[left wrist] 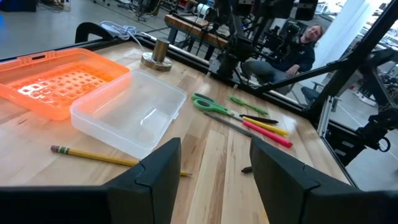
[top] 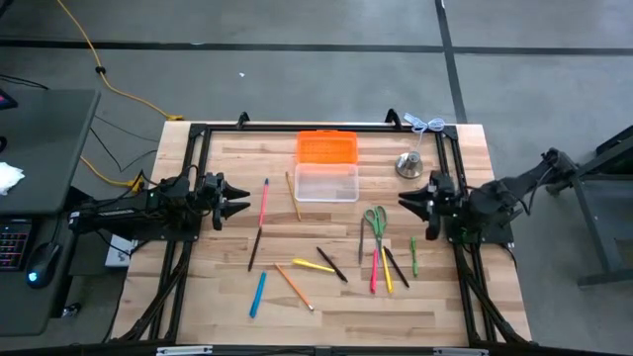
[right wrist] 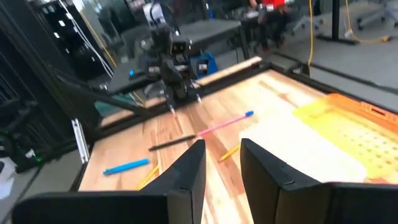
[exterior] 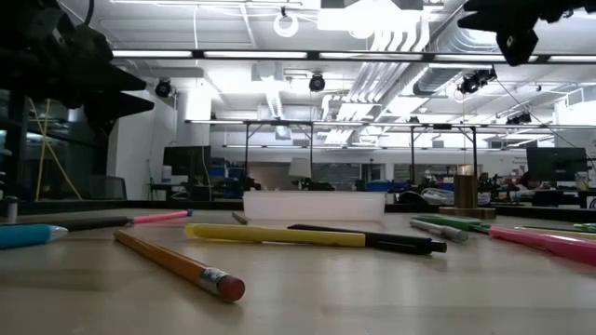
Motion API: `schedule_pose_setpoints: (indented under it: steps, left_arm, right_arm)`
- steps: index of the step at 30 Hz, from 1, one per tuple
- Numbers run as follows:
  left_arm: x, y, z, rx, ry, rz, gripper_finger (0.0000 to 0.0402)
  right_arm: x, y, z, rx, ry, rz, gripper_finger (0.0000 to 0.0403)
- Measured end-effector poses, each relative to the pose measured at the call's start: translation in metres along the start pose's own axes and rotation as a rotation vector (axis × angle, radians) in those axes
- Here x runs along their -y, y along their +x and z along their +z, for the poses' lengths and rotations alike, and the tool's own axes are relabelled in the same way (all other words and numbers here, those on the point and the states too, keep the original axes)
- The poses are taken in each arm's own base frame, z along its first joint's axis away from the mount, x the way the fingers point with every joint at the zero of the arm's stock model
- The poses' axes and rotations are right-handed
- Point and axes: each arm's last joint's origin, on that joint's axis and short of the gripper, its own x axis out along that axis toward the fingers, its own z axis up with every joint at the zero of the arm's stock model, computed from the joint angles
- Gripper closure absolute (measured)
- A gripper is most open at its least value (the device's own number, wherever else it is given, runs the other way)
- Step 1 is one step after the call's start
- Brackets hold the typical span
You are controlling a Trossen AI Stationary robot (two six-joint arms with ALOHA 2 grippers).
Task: Pick & place school supplies into a supply box
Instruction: Put the green scissors into the supply box
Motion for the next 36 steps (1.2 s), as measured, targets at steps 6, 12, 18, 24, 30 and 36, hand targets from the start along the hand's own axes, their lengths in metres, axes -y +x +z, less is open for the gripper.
schedule_pose_setpoints:
  steps: [6,12,18,24,30,36]
  left_arm:
    - [0.000,0.000,0.000,0.000,0.002,0.000,0.0179]
    - [0.000,0.000,0.000,0.000,0.002,0.001,0.0179]
    - [0.000,0.000,0.000,0.000,0.002,0.000,0.0179]
    - [0.000,0.000,0.000,-0.001,0.002,0.000,0.0179]
    - [0.000,0.000,0.000,0.000,0.002,0.001,0.0179]
    - [0.000,0.000,0.000,0.000,0.002,0.000,0.0179]
  right_arm:
    - [-0.019,0.012,0.018,-0.089,0.001,-0.044,0.0325]
    - [-0.036,0.026,0.026,-0.180,0.011,-0.092,0.0325]
    - [-0.049,0.043,0.026,-0.276,0.006,-0.144,0.0325]
    - [-0.050,0.066,0.027,-0.365,0.087,-0.180,0.0325]
    - [-0.042,0.085,0.026,-0.425,0.119,-0.214,0.0325]
    - [-0.030,0.093,0.025,-0.491,0.185,-0.250,0.0325]
